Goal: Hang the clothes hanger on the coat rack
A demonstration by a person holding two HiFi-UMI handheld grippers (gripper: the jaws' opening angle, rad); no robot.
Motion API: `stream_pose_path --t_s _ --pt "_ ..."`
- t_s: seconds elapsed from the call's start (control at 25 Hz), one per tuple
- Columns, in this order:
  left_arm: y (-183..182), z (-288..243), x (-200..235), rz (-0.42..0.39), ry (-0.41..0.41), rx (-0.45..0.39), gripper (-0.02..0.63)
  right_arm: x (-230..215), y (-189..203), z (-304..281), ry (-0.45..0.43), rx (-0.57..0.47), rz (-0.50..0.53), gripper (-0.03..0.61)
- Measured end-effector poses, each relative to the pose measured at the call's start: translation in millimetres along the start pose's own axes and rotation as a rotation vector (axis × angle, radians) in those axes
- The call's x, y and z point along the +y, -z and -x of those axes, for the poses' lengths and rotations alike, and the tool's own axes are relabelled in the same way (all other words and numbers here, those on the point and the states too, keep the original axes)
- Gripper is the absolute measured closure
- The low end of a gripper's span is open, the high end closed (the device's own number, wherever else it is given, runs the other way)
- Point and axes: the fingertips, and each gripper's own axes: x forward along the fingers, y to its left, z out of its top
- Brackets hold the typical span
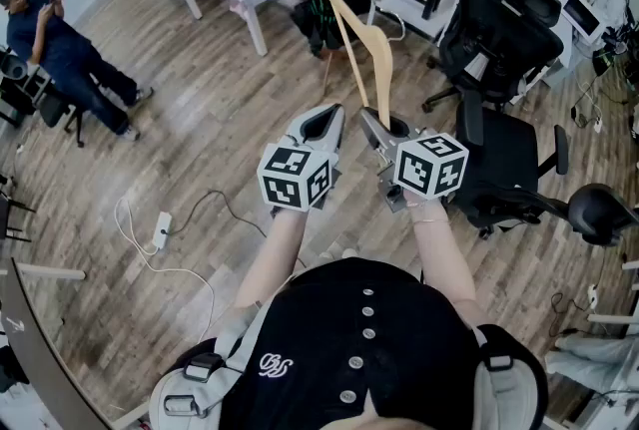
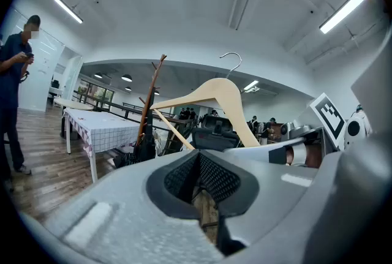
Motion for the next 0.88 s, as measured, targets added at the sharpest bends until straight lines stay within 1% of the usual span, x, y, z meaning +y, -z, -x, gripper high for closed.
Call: stream_pose_path --t_s 0.52,0.88 --pt "-4.8 -11.6 0.5 -0.019 -0.012 0.004 0.614 -8.5 -5.2 0.8 -0.007 0.004 -0.003 0.583" --pt "-10.4 -22.1 -0.6 -0.035 -0.038 -0.011 0.614 -17.8 -11.8 1.4 -0.035 0.007 -0.026 0.583"
